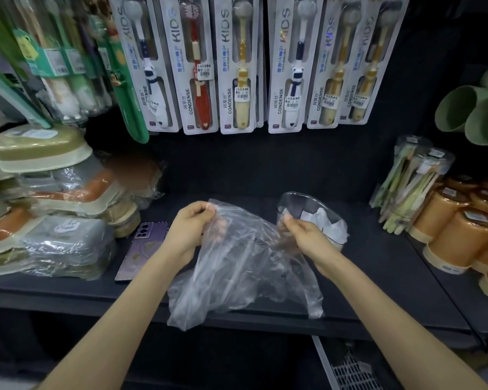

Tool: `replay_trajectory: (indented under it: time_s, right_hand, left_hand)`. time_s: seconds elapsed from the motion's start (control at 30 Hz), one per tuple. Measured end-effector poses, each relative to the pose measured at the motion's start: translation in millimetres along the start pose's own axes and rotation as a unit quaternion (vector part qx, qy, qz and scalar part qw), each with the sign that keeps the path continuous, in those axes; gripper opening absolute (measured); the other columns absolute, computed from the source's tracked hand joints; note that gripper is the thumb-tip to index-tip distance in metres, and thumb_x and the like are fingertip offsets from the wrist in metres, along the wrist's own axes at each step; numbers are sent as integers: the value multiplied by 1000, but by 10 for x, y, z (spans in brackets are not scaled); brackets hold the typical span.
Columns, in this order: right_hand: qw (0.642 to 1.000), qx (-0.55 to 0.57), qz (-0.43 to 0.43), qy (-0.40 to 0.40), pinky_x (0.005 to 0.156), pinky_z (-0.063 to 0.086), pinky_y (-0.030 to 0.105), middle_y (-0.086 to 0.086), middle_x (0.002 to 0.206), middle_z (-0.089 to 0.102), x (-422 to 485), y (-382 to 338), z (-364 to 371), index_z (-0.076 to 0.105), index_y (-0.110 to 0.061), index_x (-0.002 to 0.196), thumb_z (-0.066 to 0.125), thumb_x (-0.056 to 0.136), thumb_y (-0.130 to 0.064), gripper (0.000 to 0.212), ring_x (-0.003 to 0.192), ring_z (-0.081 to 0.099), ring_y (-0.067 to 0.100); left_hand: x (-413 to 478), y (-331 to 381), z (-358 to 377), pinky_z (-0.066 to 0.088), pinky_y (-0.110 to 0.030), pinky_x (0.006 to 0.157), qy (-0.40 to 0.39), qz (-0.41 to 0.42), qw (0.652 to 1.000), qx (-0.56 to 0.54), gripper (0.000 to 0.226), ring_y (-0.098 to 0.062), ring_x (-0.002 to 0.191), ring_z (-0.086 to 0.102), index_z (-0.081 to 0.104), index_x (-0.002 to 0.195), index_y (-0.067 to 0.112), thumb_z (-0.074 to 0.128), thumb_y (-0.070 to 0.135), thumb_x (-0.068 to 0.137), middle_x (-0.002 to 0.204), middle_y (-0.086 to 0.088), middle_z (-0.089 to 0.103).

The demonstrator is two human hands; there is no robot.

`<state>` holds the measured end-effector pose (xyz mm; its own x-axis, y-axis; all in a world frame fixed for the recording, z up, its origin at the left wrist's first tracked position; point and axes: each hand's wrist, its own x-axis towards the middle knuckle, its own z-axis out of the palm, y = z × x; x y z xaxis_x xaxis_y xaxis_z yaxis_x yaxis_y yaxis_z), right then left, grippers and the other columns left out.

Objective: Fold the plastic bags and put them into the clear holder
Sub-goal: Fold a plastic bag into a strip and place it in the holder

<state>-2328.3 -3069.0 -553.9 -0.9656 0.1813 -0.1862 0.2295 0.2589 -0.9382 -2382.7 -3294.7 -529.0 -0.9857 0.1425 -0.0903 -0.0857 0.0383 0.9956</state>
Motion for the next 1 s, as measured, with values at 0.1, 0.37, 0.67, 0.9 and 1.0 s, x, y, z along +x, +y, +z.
replay_trajectory:
  time_s: [0.1, 0.37, 0.67, 0.9, 1.0]
  right_hand:
    - [997, 5, -15, -73, 96, 45, 25, -10, 111, 68, -45, -79, -77, 60, -29, 121, 46, 87, -63, 50, 105, 61, 3]
    - [995, 89, -44, 31, 41, 35, 15, -2, 54, 51, -18, -237, -270, 69, -7, 80, 69, 85, -9, 6, 44, 39, 6]
    - [987, 109, 18, 117, 39, 22, 21, 5, 55, 39, 365, -448, -116, 59, -4, 72, 64, 88, -4, 17, 45, 30, 11]
    - [886, -238, -240, 318, 89, 46, 37, 5, 113, 64, -43, -362, -4, 62, -12, 122, 56, 88, -44, 47, 103, 57, 25]
    - [892, -239, -304, 234, 93, 42, 28, -2, 115, 65, -405, -163, 127, 66, -15, 115, 51, 82, -55, 54, 107, 57, 17]
  left_hand:
    - [12, 19, 45, 52, -31, 63, -1, 8, 999, -43, 25, -15, 62, 61, 61, 79, 9, 48, 11, 100, 67, -1, 64]
    - [157, 224, -160, 54, -32, 66, 29, -87, 985, -146, 28, -22, 78, 67, 60, 105, 4, 50, 30, 100, 95, -15, 65]
    - [-325, -64, -207, 56, -30, 70, -7, -128, 987, 101, 65, -21, 88, 70, 69, 105, 7, 59, 65, 78, 96, -10, 74]
    - [-276, -306, -153, 51, -22, 45, 60, -126, 990, -12, 8, -13, 55, 64, 62, 88, 4, 57, 4, 94, 74, -9, 67]
    - [-221, -319, -184, 55, -26, 49, 27, -182, 975, -120, 14, -21, 73, 67, 61, 104, -1, 51, -2, 94, 90, -14, 69]
